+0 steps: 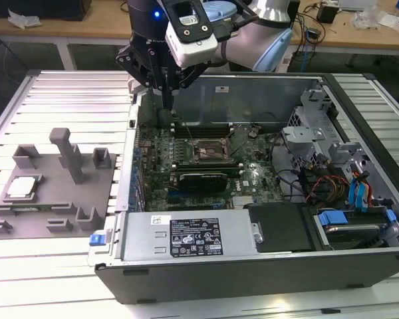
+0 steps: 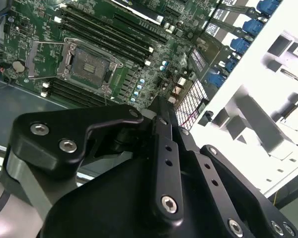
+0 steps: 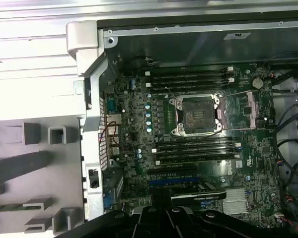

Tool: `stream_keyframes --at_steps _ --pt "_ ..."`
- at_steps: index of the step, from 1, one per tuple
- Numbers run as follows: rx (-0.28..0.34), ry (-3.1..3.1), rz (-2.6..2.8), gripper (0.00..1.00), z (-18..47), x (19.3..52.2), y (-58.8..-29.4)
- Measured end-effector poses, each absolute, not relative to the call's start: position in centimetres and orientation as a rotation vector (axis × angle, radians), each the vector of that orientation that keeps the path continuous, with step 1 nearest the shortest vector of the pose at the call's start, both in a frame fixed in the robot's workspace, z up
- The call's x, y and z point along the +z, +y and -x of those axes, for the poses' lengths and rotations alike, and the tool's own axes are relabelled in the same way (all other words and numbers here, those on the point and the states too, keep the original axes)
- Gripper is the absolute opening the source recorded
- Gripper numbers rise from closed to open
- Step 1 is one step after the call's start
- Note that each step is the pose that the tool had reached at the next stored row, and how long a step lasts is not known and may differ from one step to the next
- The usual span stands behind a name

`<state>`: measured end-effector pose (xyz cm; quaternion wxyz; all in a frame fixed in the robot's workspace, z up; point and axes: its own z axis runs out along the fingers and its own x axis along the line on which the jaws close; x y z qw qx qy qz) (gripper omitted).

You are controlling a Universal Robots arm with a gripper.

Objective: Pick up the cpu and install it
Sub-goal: 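Reach for the cpu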

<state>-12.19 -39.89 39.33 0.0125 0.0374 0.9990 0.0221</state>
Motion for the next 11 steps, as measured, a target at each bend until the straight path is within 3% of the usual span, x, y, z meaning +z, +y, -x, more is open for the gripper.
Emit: stream_keyframes --at_steps 11 --pt "0.069 3.114 -0.117 0.11 13.15 39.33 -39.89"
